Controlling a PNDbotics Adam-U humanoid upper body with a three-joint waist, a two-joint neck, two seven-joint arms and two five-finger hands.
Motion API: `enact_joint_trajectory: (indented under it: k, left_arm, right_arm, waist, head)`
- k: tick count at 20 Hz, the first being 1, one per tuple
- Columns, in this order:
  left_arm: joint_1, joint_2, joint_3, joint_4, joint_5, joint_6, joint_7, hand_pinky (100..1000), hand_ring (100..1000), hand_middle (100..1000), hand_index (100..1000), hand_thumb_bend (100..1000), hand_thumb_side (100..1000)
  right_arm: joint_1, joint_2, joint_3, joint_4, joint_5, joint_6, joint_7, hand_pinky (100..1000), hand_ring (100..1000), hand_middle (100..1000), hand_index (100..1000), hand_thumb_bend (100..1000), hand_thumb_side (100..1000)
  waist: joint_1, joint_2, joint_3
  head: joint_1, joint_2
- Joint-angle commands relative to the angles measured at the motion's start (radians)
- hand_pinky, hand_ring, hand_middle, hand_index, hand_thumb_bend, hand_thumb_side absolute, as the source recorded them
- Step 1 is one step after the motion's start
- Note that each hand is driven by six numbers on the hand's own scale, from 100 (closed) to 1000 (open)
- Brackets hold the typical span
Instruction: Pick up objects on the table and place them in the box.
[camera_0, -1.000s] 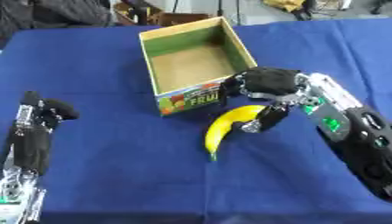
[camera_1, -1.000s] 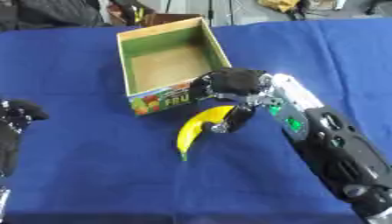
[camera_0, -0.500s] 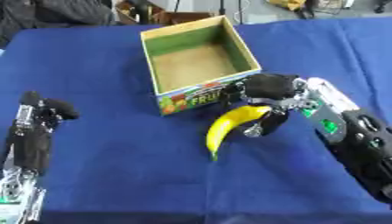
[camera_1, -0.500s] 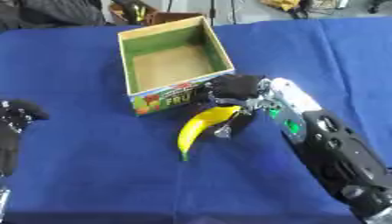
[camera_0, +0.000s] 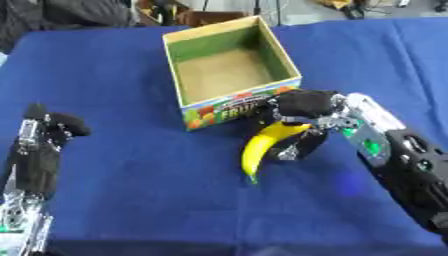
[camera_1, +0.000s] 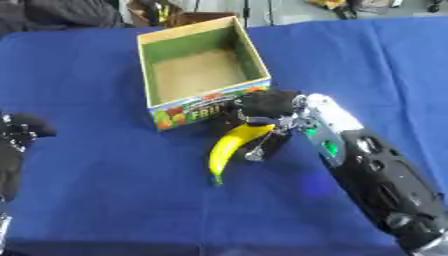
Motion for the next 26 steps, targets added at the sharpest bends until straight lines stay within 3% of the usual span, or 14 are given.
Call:
enact_joint_trajectory:
  k: [1, 10, 19, 26]
  left_arm:
    - [-0.013, 0.005, -0.001, -0.019, 0.007, -0.001, -0.002, 640, 543, 511, 541, 203, 944]
    - [-0.014, 0.003, -0.001, -0.019, 0.008, -0.001, -0.002, 639, 542, 510, 541, 204, 943]
    - [-0.013, 0.003, -0.001, -0.019, 0.008, -0.001, -0.001, 638, 540, 509, 540, 205, 942]
    - [-0.011, 0.003, -0.001, -0.018, 0.008, -0.002, -0.001, 638, 540, 509, 540, 206, 941]
  right_arm:
    - [-0.013, -0.002, -0.004, 0.004, 0.016, -0.01, 0.011, 568, 794, 761, 723, 279, 280]
    - [-0.01, 0.006, -0.004, 0.024, 0.04, -0.017, 0.006, 537, 756, 728, 708, 266, 273]
    - [-0.009, 0.004, -0.006, 0.02, 0.044, -0.013, -0.019, 369, 598, 566, 546, 223, 244]
    - [-0.014, -0.013, -0.01, -0.02, 0.023, -0.003, -0.052, 362, 593, 560, 537, 222, 237]
  waist:
    - [0.002, -0.01, 0.003]
    - [0.005, -0.007, 0.006]
    - [0.003, -0.01, 0.002]
    - [0.001, -0.016, -0.003]
  head:
    - [0.002, 0.005]
    - [0.001, 0.005]
    - [0.003, 0.005]
    - [0.005, 0.005]
